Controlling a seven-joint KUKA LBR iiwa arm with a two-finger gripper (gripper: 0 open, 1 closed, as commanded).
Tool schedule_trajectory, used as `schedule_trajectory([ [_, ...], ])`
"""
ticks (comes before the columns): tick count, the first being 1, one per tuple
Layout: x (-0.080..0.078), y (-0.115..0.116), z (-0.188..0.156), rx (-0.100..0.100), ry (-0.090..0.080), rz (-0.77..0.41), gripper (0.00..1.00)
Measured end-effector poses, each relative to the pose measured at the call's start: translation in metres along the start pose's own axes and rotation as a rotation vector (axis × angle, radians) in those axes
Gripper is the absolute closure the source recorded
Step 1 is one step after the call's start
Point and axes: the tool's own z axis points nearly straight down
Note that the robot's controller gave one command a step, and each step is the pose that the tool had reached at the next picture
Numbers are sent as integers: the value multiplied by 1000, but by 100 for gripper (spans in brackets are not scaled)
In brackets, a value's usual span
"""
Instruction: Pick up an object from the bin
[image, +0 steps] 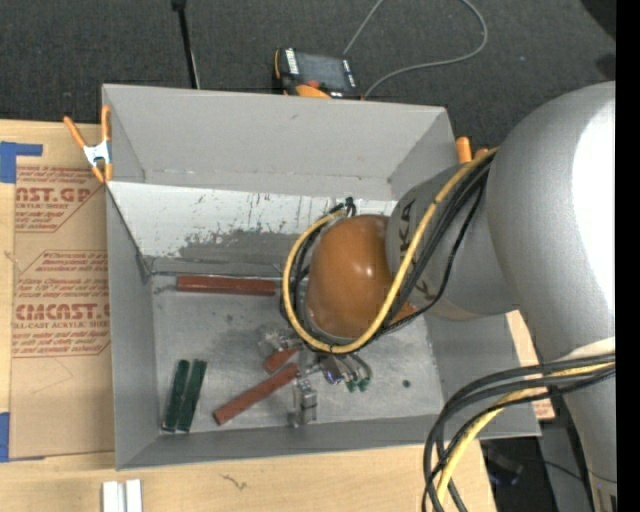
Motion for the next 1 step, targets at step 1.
schedule_trajectory([
  [1,-1,0,-1,-1,-3,1,100],
])
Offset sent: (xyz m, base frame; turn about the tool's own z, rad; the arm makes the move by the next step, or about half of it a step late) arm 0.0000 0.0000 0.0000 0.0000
